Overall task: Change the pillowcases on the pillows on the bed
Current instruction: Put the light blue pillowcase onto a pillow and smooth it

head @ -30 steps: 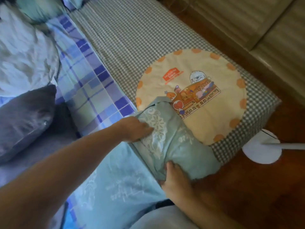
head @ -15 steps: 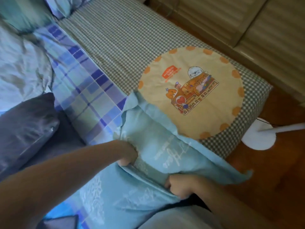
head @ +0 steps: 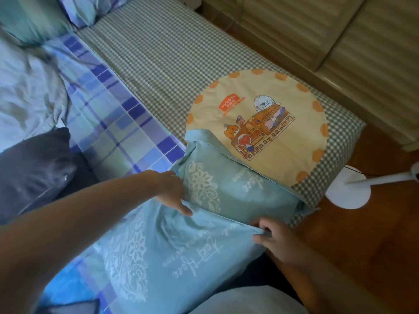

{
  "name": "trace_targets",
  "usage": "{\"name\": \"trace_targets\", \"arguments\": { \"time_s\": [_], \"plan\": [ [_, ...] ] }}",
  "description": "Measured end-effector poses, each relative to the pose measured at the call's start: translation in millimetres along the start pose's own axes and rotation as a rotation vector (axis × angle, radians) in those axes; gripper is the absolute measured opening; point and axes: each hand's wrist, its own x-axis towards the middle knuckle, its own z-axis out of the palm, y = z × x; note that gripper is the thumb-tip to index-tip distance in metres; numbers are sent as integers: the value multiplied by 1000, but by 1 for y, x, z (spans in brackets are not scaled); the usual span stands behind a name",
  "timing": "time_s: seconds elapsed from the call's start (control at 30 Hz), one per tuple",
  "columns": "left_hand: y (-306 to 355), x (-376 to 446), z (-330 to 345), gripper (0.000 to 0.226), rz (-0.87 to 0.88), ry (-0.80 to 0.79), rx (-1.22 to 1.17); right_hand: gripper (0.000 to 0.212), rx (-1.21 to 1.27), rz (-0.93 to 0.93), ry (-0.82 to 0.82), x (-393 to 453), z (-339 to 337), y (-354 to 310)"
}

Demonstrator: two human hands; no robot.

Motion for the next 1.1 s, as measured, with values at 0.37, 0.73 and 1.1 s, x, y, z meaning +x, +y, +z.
{"name": "trace_targets", "arguments": {
  "time_s": [0.37,0.73,1.1],
  "plan": [
    [104,67,-55,52,-496,1007,-798,13,-439,112,384,16,22,39],
    [265,-5,288,44,-1623,372,-2293,15,-691,36,67,44,1,37],
    [272,25,216,44,-1088,1053,-3758,18,-630,192,212,96,-5,-26]
  ]
}}
